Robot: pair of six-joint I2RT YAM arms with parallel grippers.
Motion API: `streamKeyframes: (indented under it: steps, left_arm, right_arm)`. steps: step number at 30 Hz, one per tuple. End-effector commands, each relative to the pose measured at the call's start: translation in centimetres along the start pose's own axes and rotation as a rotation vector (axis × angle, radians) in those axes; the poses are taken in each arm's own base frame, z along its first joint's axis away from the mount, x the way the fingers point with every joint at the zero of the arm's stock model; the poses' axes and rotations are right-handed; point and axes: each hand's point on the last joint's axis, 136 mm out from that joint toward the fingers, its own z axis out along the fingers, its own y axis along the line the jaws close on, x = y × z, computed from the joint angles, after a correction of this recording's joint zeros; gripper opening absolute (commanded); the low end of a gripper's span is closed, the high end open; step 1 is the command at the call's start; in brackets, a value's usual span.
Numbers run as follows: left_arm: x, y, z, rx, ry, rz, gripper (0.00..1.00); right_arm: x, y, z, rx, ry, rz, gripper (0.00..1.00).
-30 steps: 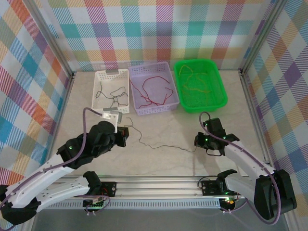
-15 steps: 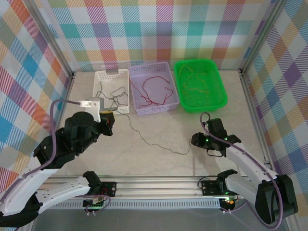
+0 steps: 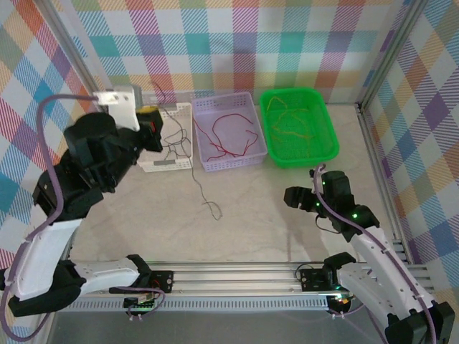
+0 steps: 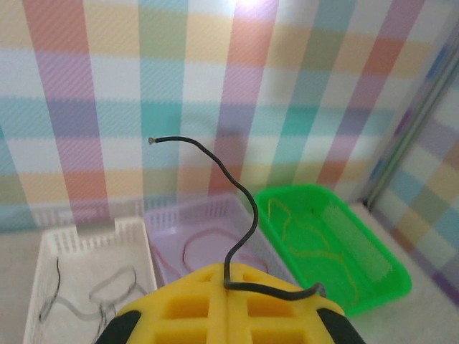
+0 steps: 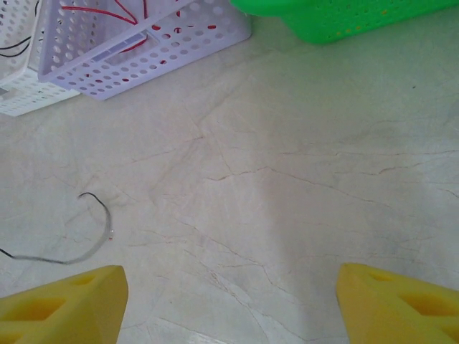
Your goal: Untangle the cables
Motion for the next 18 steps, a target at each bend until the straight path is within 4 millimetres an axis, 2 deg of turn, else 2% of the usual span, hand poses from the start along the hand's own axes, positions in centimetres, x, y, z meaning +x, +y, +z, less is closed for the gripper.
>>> streamKeyframes:
  steps: [1,6,11,15,18]
  left_arm:
    - [-4.1,1.0,-0.9,-0.045,-0.093,0.048,0.00]
    - [-7.8,2.1,-1.2,-0.103,-0.190,0.038,0.00]
    - [-11.2,2.1,-2.0,-0.108,-0.268,0.040,0.00]
    - [-13.7,2.9,-3.3,-0.162,-0.364,0.058,0.00]
    - [-14.9,2.8,-3.5,-0.166,-0.411,0.068,0.00]
  right_arm:
    - [-0.2,0.2,-0.8,0.001,-0.002,-0.027,0.79]
    - [-0.2,0.8,-1.1,-0.035,-0.009,-0.054,0.89]
    - [-0.7,1.1,-1.4,-0.038,-0.023,-0.080,1.00]
    - [-0.7,1.4,-1.5,-0.056,-0.019,-0.096,1.00]
    - [-0.5,1.5,-1.2,-0.064,-0.007,-0.095,1.00]
